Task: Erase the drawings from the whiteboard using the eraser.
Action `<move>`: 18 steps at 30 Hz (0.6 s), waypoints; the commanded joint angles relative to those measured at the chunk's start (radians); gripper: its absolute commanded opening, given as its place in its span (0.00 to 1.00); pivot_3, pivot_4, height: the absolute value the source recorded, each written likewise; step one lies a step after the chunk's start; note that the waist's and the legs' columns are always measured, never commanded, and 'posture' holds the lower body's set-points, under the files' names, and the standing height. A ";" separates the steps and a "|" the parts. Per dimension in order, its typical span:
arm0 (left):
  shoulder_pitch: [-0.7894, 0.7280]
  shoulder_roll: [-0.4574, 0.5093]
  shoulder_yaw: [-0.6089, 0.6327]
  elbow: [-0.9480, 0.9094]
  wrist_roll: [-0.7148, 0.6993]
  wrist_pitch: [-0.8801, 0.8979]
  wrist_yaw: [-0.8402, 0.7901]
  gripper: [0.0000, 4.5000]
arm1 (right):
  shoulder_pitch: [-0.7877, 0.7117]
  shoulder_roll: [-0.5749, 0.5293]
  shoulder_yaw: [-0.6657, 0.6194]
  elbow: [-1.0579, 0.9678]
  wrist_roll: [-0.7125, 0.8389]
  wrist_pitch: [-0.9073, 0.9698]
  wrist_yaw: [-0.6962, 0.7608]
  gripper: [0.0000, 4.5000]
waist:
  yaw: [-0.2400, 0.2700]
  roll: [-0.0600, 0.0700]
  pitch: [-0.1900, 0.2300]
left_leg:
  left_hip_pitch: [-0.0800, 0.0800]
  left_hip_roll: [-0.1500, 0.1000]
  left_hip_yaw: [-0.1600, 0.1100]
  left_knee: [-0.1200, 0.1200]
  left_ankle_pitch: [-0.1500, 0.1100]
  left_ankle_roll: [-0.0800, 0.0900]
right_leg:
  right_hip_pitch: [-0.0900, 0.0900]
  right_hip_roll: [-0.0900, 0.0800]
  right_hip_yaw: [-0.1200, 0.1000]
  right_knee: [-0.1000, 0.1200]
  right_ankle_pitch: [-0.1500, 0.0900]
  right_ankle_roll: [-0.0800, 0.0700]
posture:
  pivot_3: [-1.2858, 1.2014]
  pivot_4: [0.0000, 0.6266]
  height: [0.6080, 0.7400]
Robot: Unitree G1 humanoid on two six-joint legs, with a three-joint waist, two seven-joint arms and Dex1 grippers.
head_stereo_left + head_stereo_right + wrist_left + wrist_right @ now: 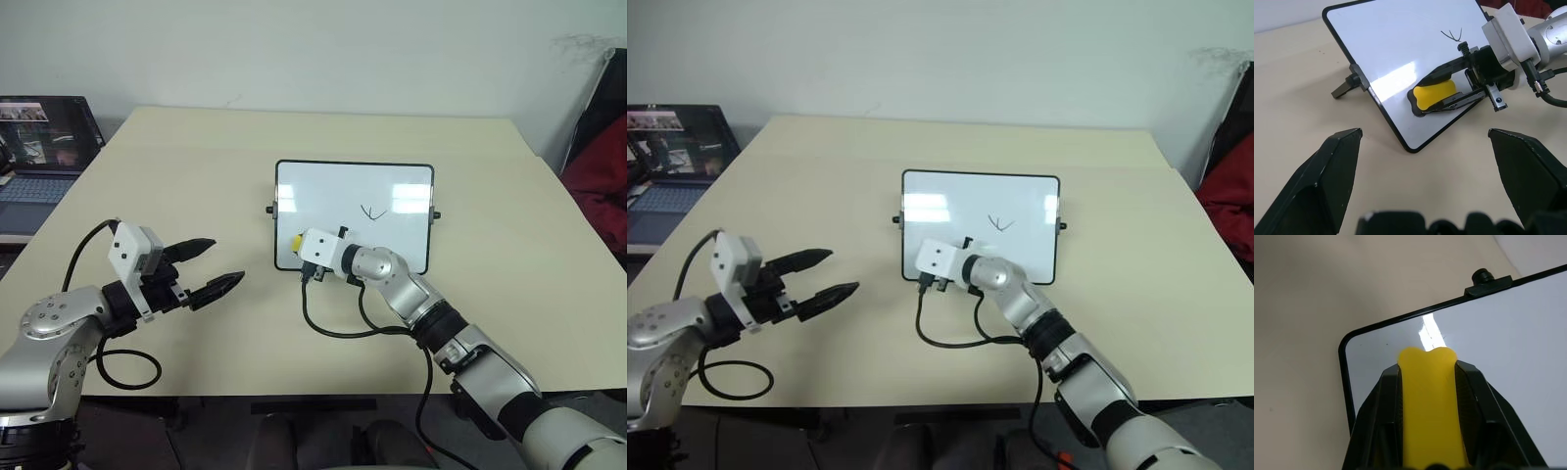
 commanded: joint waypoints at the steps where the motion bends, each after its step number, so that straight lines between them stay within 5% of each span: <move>1: -0.024 0.009 0.005 -0.004 0.004 -0.027 -0.005 1.00 | 0.007 -0.001 -0.041 -0.054 0.029 0.073 0.043 0.25 | 0.000 0.000 0.001 | 0.000 0.000 0.000 0.000 0.000 0.000 | 0.000 0.000 0.000 0.000 0.000 0.000 | 0.52 0.24 1.00; 5: -0.020 0.008 0.006 -0.001 0.006 -0.030 -0.007 1.00 | -0.007 0.015 -0.077 -0.248 0.079 0.162 0.096 0.25 | -0.001 -0.003 0.002 | -0.008 0.000 0.000 -0.001 0.000 0.000 | -0.006 0.000 0.000 0.000 0.001 -0.002 | 0.52 0.24 1.00; 9: 0.005 0.006 0.007 0.001 0.015 -0.043 -0.011 1.00 | -0.050 0.018 -0.108 -0.335 0.074 0.198 0.083 0.25 | 0.001 -0.002 0.003 | -0.034 -0.001 0.000 -0.001 0.000 -0.001 | -0.029 0.002 -0.001 0.003 0.003 -0.004 | 0.52 0.24 1.00; 18: 0.002 0.012 0.000 -0.006 0.009 -0.030 -0.018 1.00 | -0.093 0.033 -0.082 -0.051 0.014 0.064 -0.025 0.25 | -0.003 -0.002 0.003 | -0.035 -0.002 0.003 -0.003 -0.003 -0.005 | -0.030 0.003 0.000 -0.002 0.001 -0.004 | 0.52 0.24 1.00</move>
